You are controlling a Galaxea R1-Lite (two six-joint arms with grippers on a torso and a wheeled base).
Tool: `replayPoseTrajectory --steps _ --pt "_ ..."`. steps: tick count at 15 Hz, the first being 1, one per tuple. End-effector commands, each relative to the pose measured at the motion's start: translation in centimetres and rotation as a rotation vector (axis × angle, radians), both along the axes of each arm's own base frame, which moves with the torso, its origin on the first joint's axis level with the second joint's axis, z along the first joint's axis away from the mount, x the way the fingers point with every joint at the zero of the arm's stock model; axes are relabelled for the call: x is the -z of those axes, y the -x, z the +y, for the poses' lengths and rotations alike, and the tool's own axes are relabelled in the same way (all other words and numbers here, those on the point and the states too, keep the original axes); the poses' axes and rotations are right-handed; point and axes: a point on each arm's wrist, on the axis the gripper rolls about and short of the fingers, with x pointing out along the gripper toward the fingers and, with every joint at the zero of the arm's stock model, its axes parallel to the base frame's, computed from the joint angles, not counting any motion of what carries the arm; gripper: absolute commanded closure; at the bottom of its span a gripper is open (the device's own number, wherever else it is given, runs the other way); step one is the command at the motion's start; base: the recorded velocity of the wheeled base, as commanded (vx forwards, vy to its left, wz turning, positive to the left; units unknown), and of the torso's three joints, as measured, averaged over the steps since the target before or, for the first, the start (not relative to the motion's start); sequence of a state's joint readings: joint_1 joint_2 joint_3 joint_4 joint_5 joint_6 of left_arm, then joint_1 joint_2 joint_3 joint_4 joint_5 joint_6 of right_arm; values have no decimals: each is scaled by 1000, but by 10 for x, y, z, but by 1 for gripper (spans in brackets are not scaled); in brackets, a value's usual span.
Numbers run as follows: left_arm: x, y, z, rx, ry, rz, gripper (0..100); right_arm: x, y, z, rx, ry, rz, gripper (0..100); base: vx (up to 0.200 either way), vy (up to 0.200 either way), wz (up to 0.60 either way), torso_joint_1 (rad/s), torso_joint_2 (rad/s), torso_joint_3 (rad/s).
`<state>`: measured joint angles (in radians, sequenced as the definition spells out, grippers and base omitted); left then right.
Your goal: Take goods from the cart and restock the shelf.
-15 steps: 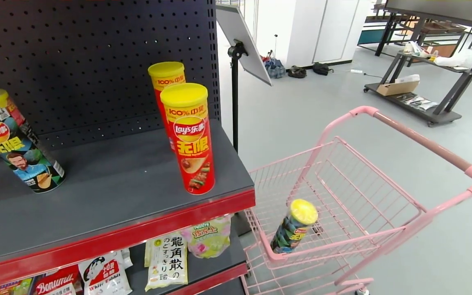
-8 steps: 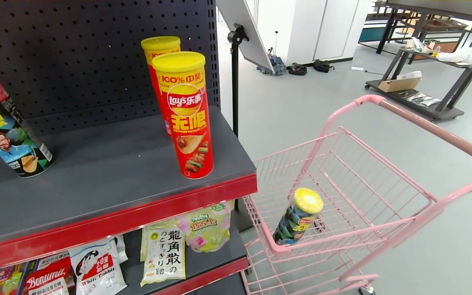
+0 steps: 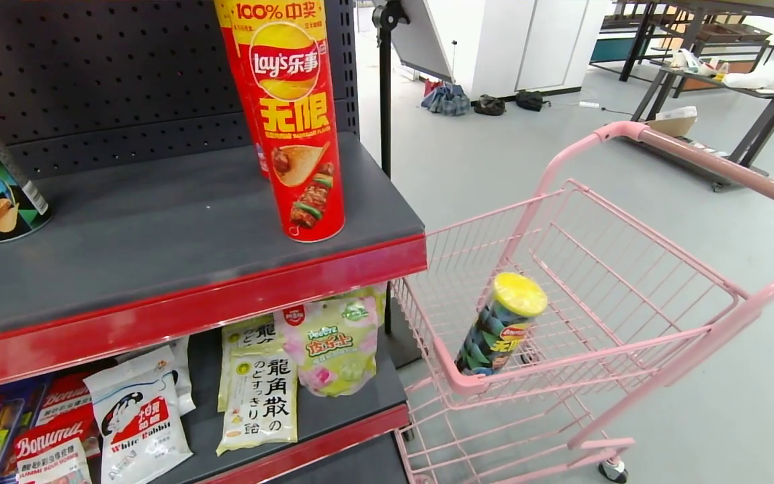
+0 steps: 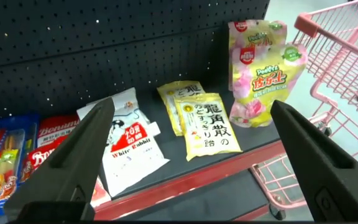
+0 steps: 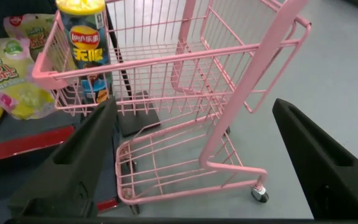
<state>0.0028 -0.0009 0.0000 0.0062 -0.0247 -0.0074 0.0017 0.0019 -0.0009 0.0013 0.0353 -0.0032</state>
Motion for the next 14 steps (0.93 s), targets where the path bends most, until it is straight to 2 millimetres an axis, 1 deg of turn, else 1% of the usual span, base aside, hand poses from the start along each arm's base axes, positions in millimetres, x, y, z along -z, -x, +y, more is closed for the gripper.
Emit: replayPoseTrajectory --steps 1,3,4,5,6,7,8,9,10,11,12,14 --pt "0 0 0 0 0 1 0 0 0 0 -4 3 10 0 0 0 0 -56 246 183" --pt "0 0 0 1 0 1 0 -1 0 0 5 9 -4 0 0 0 0 -34 110 85" --pt "0 0 0 1 0 1 0 -12 2 0 -17 11 -27 0 0 0 0 -2 51 36" --pt "0 0 0 1 0 1 0 -70 -5 1 -54 -17 -21 0 0 0 0 0 0 0" --pt "0 0 0 1 0 1 0 -130 -30 1 -67 -113 3 0 0 0 0 0 0 0" --pt "0 0 0 1 0 1 0 -157 -50 4 -140 -137 35 0 0 0 0 0 0 0" --pt "0 0 0 1 0 1 0 -156 -72 8 -225 -93 107 0 0 0 0 0 0 0" --pt "0 0 0 1 0 1 0 -150 -93 13 -257 -63 161 0 0 0 0 0 0 0" --pt "0 0 0 1 0 1 0 -142 -128 19 -267 -86 193 0 0 0 0 0 0 0" --pt "0 0 0 1 0 1 0 -138 -141 22 -279 -102 194 0 0 0 0 0 0 0" --pt "0 0 0 0 0 1 0 -114 -171 35 -322 -116 267 0 0 0 0 0 0 0" --pt "0 0 0 0 0 1 0 -90 -187 42 -338 -113 329 0 0 0 0 0 0 0"
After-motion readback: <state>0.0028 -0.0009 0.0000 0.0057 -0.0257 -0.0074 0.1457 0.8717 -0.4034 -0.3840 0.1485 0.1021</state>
